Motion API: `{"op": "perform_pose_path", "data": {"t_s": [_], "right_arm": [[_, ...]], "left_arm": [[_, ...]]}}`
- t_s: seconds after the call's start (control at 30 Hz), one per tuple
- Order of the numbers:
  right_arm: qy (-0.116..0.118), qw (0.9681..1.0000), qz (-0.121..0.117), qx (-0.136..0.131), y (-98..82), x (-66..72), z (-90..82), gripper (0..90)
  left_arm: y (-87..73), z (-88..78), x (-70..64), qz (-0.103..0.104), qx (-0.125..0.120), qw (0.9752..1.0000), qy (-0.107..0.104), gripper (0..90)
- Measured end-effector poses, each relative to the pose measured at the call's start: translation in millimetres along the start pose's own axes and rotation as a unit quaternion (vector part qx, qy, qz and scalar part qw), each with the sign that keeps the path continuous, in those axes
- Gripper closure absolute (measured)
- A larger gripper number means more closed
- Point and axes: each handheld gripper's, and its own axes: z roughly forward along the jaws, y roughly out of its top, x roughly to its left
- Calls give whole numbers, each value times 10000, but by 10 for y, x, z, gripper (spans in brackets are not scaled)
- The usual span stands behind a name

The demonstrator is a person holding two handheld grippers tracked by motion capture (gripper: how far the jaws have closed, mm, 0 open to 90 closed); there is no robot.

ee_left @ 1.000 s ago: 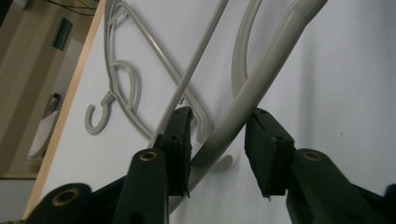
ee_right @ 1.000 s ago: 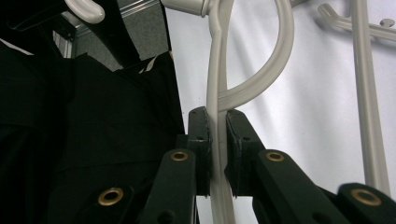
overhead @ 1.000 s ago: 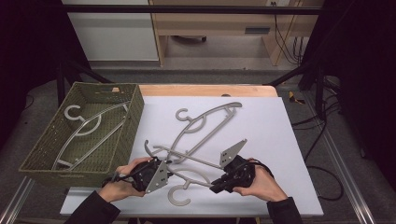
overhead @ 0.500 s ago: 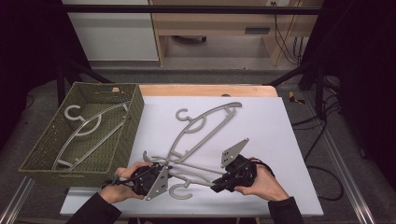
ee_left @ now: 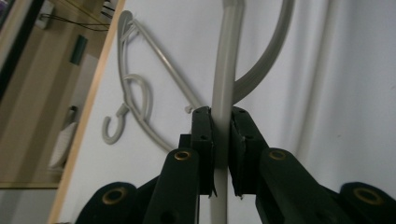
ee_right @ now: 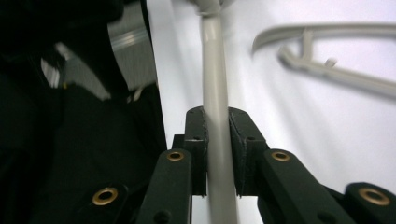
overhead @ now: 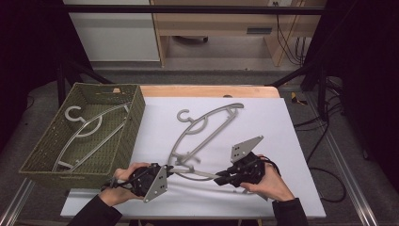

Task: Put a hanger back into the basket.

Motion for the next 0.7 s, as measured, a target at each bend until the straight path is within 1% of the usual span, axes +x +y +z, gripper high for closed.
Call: {"op": "perform_pose_path", "data": {"t_s": [0.03, 0.07, 0.1, 0.13, 0.17, 0.2, 0.23, 0.27, 0.3, 0.33, 0.37, 0.4, 0.43, 0.47, 0.5, 0.53, 0.57, 0.6, 0.63, 0.7], "right_arm": [[-125, 9999, 10, -16, 0, -3, -12, 782], [-161, 9999, -11, -39, -2, -8, -18, 774], [-228, 9997, -12, -38, -1, -6, -14, 766], [-344, 9994, 18, -18, 1, -4, -8, 757], [-463, 9989, 21, -46, -1, -10, -3, 744], [-463, 9989, 21, -46, -1, -10, -3, 744], [-703, 9974, 107, -135, -7, -29, -3, 693], [-703, 9974, 107, -135, -7, -29, -3, 693], [-843, 9960, 176, -250, -14, -39, -9, 665], [-843, 9960, 176, -250, -14, -39, -9, 665], [-1000, 9937, 226, -448, -25, -41, -25, 604], [-1053, 9927, 239, -531, -31, -39, -30, 578], [-1136, 9913, 237, -618, -40, -41, -47, 542], [-1232, 9891, 299, -746, -51, -38, -61, 523], [-1232, 9891, 299, -746, -51, -38, -61, 523], [-1337, 9868, 316, -862, -64, -42, -80, 501], [-1492, 9810, 434, -1157, -100, -51, -133, 463], [-1492, 9810, 434, -1157, -100, -51, -133, 463], [-1572, 9758, 508, -1430, -143, -54, -180, 394], [-1658, 9718, 566, -1578, -183, -54, -214, 356]], "left_arm": [[9, 14, -21, -157, -109, 9998, 49, 817], [23, 0, -4, -30, 67, 10000, 59, 816], [31, 7, -9, -98, 81, 9999, 58, 817], [32, 8, -4, -144, 126, 9998, 43, 817], [28, 15, -4, -269, 114, 9996, 10, 817], [28, 15, -4, -269, 114, 9996, 10, 818], [23, 16, 2, -370, 140, 9992, -4, 818], [19, 17, 6, -445, 164, 9989, -14, 818], [11, 9, 25, -616, 199, 9979, -43, 818], [11, 9, 25, -616, 199, 9979, -43, 819], [-2, 0, 48, -855, 194, 9961, -115, 819], [-9, -6, 61, -976, 201, 9949, -152, 819], [-17, -12, 71, -1071, 221, 9939, -148, 819], [-17, -12, 71, -1071, 221, 9939, -148, 819], [-26, -15, 79, -1146, 239, 9930, -133, 819], [-38, -20, 90, -1221, 287, 9920, -110, 820], [-56, -25, 103, -1356, 331, 9902, -82, 820], [-56, -25, 103, -1356, 331, 9902, -82, 820], [-74, -34, 117, -1519, 385, 9876, -42, 820], [-89, -45, 136, -1649, 449, 9853, -9, 820]]}}
